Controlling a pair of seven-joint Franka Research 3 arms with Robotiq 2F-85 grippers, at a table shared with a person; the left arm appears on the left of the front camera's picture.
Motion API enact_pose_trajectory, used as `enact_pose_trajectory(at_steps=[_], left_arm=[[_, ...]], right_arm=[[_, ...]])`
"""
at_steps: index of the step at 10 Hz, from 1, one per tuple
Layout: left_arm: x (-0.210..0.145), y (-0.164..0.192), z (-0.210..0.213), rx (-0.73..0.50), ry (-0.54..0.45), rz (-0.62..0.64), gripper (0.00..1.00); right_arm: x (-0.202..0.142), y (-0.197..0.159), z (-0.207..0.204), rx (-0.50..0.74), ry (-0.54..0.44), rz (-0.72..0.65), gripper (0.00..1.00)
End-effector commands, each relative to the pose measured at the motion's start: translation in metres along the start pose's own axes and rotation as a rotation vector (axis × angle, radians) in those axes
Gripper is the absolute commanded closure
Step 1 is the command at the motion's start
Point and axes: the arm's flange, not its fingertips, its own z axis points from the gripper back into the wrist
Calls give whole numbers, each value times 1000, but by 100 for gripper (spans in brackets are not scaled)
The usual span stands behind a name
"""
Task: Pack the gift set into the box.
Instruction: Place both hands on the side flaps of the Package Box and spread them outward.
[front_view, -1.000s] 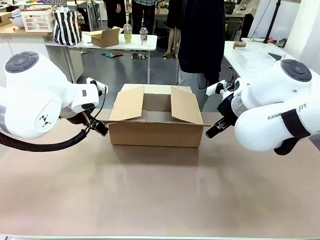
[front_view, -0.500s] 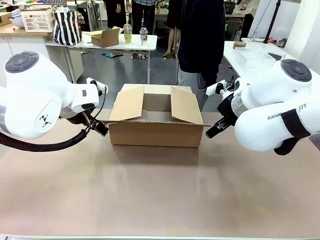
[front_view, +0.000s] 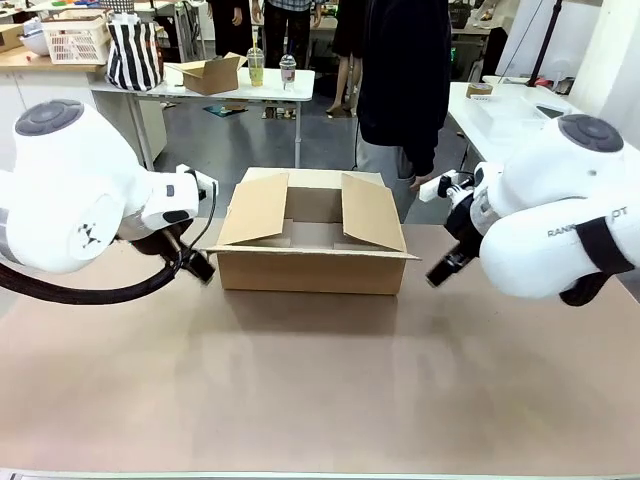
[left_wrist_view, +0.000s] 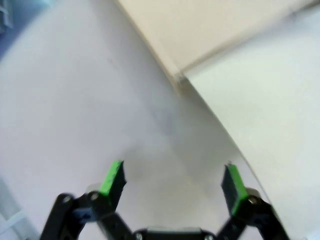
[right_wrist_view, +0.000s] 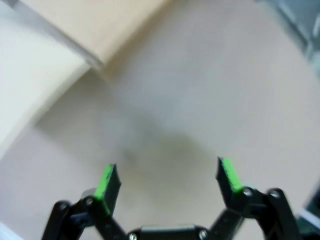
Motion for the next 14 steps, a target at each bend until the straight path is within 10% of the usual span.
enact_pose_trajectory(at_steps=[1, 3, 5, 6, 7, 9, 12, 14], left_arm=[[-37, 9, 66, -55, 172, -130, 0], [-60, 8, 130, -5, -160, -142, 0], [-60, 9, 172, -3, -445, -19, 0], [-43, 23, 175, 39, -495, 366, 0], [-25, 22, 193, 24, -277, -46, 0], [-30, 31, 218, 20, -377, 103, 0], [-51, 58, 216, -774, -584, 60, 0], [-90, 77, 217, -916, -657, 99, 0]], right_arm=[[-34, -1, 80, -65, 117, 83, 0], [-40, 0, 126, -4, -239, 14, 0], [-30, -8, 150, 119, -421, -371, 0], [-17, -13, 143, -17, -152, -67, 0], [-17, -13, 143, -17, -152, -67, 0], [-20, -10, 162, 34, -224, -155, 0], [-17, -34, 178, 993, -363, -605, 0], [-51, -46, 190, 1276, -417, -729, 0]])
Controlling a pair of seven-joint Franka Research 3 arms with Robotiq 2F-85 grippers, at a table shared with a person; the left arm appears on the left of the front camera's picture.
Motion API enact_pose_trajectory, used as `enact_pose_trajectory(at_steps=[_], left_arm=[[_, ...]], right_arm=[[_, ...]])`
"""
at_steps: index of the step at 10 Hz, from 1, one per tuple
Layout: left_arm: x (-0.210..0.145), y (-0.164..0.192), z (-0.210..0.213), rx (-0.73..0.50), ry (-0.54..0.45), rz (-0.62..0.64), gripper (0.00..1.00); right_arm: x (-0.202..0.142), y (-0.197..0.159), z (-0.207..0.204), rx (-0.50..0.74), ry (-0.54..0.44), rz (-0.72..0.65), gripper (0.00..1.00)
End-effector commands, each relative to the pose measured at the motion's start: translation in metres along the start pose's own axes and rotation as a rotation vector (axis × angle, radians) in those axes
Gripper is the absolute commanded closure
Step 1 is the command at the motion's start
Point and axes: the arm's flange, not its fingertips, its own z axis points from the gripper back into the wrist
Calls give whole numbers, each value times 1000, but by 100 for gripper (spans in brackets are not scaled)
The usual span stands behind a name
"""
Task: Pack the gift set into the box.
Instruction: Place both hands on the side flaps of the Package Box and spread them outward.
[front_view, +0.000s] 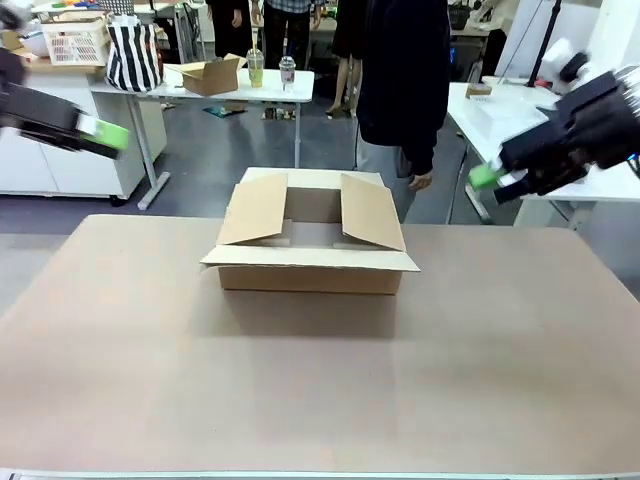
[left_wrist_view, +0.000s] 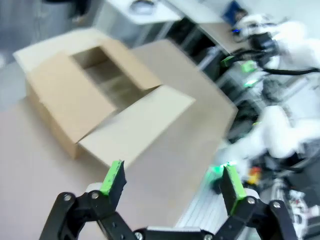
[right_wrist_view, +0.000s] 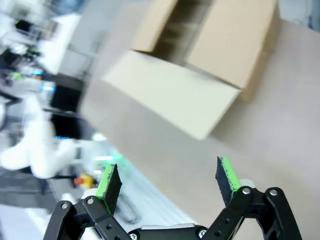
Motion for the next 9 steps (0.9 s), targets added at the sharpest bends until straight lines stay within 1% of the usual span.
enact_pose_trajectory(at_steps=[1, 2, 3, 4, 5, 9], left_arm=[[-36, 7, 32, -229, -48, 145, 0], [-51, 7, 41, -225, -25, 154, 0], [-61, 6, 48, -211, -59, 171, 0], [-63, 6, 53, -186, -111, 191, 0], [-35, 10, 54, -260, -79, 140, 0], [-35, 10, 54, -260, -79, 140, 0]], right_arm=[[-26, -27, 31, 630, -261, -446, 0], [-40, -50, 44, 698, -396, -556, 0], [-44, -65, 47, 694, -438, -601, 0], [-42, -73, 43, 677, -431, -612, 0], [-14, -41, 66, 414, -166, -273, 0], [-14, -41, 66, 414, -166, -273, 0]])
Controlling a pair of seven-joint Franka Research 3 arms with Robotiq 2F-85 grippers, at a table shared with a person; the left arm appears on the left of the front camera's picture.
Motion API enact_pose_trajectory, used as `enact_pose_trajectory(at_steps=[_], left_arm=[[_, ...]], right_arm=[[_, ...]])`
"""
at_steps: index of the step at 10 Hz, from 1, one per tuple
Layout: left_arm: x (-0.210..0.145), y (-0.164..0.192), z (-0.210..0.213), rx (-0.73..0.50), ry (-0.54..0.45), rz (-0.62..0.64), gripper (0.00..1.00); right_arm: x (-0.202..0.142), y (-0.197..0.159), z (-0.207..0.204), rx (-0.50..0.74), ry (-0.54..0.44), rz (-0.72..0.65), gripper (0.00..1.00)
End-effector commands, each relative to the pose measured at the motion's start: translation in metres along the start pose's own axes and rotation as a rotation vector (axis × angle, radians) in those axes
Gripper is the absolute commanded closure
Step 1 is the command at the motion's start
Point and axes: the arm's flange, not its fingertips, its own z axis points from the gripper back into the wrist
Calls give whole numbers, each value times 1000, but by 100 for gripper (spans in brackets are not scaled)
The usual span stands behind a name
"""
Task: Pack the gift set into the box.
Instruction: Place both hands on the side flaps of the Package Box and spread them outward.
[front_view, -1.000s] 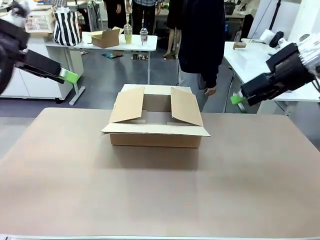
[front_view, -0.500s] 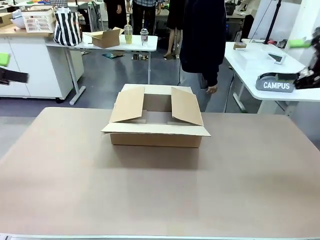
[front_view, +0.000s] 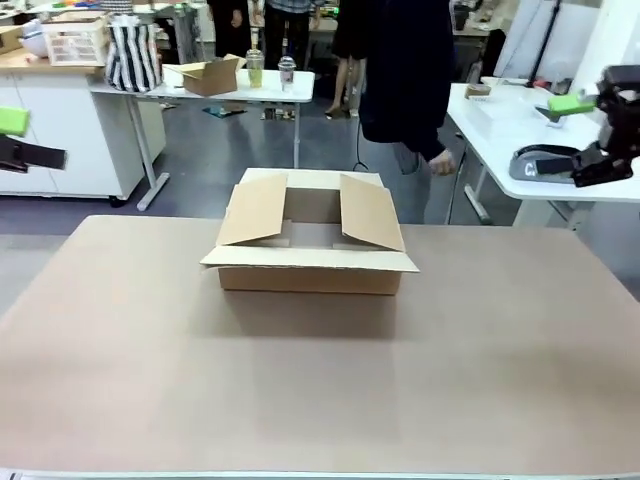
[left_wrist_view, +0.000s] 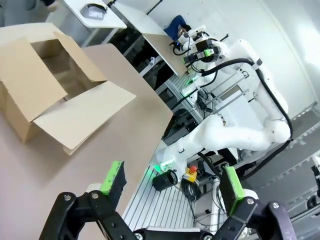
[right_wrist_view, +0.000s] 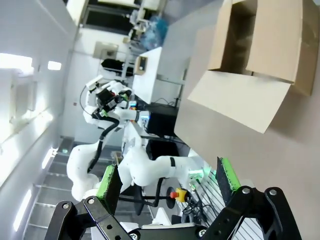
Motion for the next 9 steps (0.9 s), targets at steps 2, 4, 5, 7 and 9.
enact_pose_trajectory(at_steps=[2, 4, 5, 7, 9], left_arm=[[2, -1, 4, 0, -7, -24, 0], [2, -1, 4, 0, -7, -24, 0], [0, -1, 5, 13, 5, 2, 0], [68, -11, -28, 266, 252, 92, 0], [134, 7, -77, 394, 432, 150, 0]], right_arm=[[2, 0, 7, 24, -21, 36, 0], [2, 0, 7, 24, -21, 36, 0], [2, 0, 7, 24, -21, 36, 0], [2, 0, 7, 24, -21, 36, 0], [2, 0, 7, 24, -21, 36, 0]])
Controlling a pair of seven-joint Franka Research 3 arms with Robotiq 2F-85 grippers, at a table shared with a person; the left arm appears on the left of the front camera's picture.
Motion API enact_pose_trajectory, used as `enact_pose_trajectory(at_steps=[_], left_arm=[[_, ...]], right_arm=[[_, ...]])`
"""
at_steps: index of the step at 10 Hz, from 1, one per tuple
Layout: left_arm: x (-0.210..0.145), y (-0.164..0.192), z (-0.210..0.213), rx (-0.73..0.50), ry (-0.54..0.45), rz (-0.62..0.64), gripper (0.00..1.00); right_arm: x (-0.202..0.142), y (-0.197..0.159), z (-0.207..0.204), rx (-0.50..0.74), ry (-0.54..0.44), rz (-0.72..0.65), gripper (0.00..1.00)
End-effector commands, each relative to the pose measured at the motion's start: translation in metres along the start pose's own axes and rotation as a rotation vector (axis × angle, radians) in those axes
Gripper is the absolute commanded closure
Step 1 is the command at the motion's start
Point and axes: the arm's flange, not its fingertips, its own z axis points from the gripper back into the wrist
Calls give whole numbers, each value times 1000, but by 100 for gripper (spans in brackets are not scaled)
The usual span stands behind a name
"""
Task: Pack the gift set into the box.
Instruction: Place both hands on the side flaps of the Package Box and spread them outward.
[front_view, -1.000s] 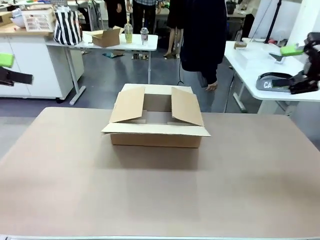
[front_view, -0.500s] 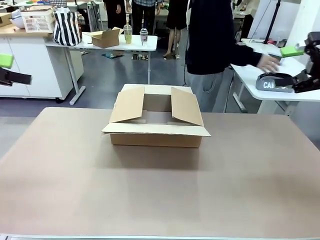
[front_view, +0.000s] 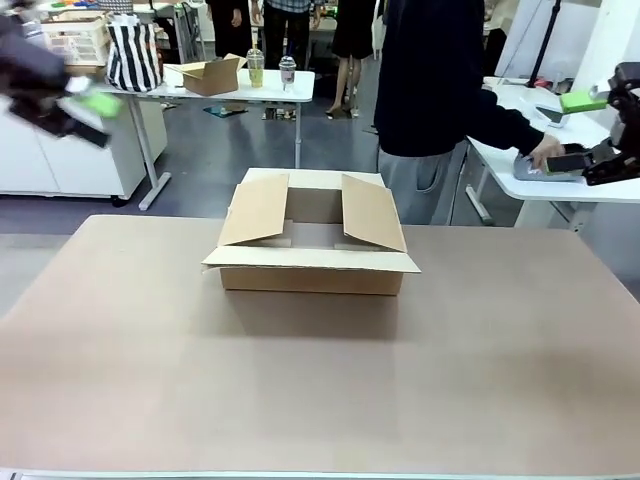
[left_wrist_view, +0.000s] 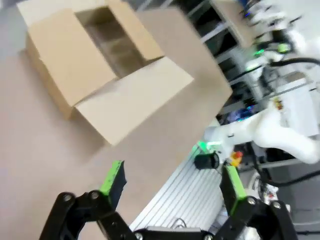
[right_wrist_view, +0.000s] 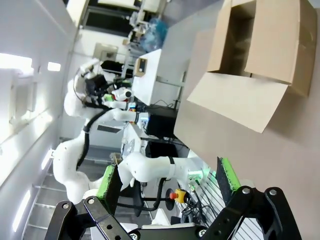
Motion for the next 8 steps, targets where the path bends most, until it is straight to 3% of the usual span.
enact_pose_trajectory(at_steps=[1, 2, 4, 5, 8], left_arm=[[74, 15, -24, 159, 212, 111, 0], [113, 11, -60, 294, 285, 164, 0], [171, -5, -130, 454, 378, 216, 0], [192, -8, -159, 457, 420, 216, 0], [215, 4, -243, 611, 439, 266, 0]], right_arm=[[3, -1, -2, 22, -9, 31, 0], [3, -1, -2, 22, -9, 31, 0], [3, -1, -2, 22, -9, 31, 0], [3, -1, -2, 22, -9, 31, 0], [3, -1, -2, 22, -9, 31, 0]])
